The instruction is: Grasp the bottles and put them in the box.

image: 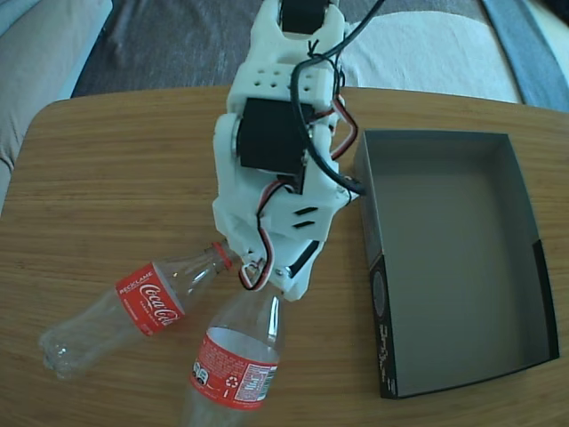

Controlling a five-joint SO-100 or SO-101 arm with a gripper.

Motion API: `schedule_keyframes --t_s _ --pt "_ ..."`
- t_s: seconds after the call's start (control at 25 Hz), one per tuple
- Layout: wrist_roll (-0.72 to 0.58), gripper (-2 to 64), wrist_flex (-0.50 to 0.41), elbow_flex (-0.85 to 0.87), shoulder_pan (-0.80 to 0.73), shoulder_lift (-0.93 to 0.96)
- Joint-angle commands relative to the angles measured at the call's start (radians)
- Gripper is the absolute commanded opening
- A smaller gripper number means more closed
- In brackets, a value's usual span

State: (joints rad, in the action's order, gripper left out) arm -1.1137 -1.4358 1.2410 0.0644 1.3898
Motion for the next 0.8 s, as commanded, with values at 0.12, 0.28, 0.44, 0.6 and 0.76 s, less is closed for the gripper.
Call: schedule_keyframes --t_s 0.12,0.28,0.44,0.6,0.76 --pt "-0.002 -0.3 0.002 -0.078 0.008 0.072" --pt "-0.002 -0.3 0.002 -0.106 0.009 0.089" --pt "-0.005 -0.3 0.003 -0.107 -0.017 0.141" --pt "-0.005 -0.3 0.002 -0.106 -0.051 0.193" --pt "-0.005 -0.3 -0.060 -0.106 -0.100 0.255"
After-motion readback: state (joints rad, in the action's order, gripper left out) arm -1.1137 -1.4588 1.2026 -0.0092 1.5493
